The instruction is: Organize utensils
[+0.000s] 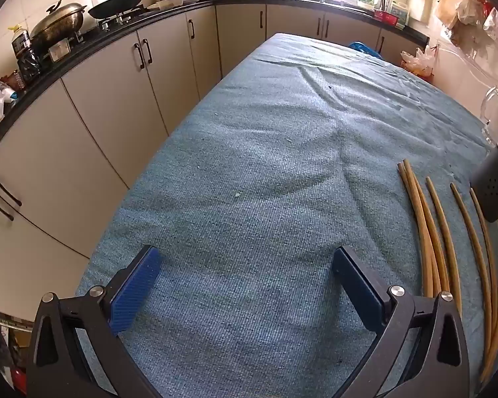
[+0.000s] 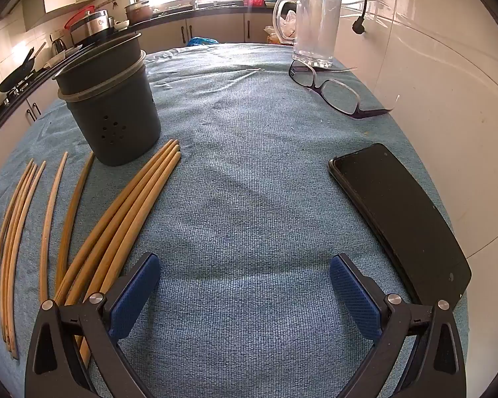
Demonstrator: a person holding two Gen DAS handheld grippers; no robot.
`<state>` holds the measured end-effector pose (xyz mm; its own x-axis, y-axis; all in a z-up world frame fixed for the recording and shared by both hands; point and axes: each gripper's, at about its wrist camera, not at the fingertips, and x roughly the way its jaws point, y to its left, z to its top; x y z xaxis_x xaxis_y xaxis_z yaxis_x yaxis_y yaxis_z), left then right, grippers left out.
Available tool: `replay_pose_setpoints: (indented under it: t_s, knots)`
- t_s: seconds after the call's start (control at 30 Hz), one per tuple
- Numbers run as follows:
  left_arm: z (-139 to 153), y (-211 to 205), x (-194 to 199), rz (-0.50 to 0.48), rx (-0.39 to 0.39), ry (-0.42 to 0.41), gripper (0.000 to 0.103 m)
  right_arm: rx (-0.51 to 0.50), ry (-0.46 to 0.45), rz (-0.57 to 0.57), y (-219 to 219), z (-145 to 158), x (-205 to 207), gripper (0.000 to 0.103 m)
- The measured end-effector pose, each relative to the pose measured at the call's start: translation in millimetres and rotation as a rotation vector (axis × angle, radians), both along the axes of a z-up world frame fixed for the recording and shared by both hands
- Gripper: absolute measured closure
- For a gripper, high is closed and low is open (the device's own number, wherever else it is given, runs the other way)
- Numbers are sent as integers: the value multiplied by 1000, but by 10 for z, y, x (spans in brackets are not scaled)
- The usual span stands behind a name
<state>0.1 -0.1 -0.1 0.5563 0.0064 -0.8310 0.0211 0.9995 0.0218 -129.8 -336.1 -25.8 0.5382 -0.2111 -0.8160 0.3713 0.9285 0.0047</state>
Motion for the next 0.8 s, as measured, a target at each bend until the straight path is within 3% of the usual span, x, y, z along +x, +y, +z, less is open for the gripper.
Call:
replay_pose_setpoints:
  t_s: [0.63, 0.73, 0.8]
  knots:
    - [34, 27, -49, 6, -25, -32, 0, -5, -1, -13, 8, -2, 23, 0]
    - [126, 95, -139, 0, -85, -88, 0, 2, -6, -22, 3, 8, -20, 1]
    - [223, 117, -255, 16, -84, -147, 0, 26, -31, -39, 14, 50, -126, 4]
